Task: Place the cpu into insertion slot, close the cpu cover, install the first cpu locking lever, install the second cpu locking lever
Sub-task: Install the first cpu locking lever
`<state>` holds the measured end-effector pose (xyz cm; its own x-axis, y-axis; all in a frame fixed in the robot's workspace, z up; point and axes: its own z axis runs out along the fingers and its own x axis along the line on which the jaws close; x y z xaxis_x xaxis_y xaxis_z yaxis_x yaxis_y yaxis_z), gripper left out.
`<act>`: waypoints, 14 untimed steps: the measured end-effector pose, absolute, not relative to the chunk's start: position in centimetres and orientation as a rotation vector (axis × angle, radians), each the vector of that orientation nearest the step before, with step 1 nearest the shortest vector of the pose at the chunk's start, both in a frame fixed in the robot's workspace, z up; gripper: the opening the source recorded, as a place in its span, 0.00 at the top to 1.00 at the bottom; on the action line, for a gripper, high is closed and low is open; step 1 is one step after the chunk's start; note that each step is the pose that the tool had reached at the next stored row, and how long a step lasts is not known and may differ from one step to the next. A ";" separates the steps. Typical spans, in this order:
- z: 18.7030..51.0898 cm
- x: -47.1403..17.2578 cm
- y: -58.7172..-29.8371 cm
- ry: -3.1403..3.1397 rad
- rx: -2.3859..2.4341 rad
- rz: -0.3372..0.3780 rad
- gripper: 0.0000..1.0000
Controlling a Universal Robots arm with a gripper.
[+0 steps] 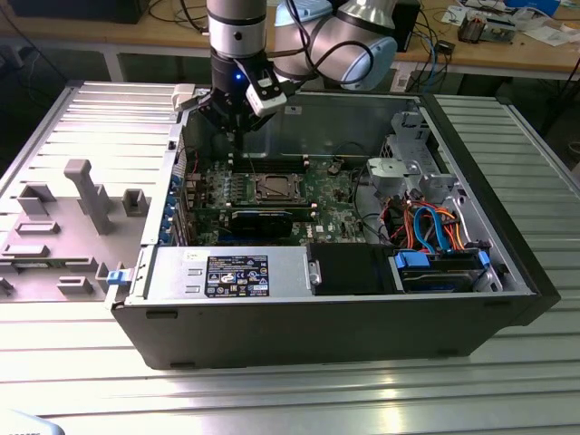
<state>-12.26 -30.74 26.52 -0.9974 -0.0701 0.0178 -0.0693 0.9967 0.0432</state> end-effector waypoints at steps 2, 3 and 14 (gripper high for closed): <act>26.5 -12.3 -30.7 -3.120 0.109 -0.067 0.89; 26.5 -12.3 -30.7 -3.120 0.109 -0.067 0.89; 26.5 -11.2 -30.7 -3.120 0.109 -0.066 0.89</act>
<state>-11.16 -30.73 26.50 -0.9974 -0.0699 0.0176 -0.0691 0.9967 0.0428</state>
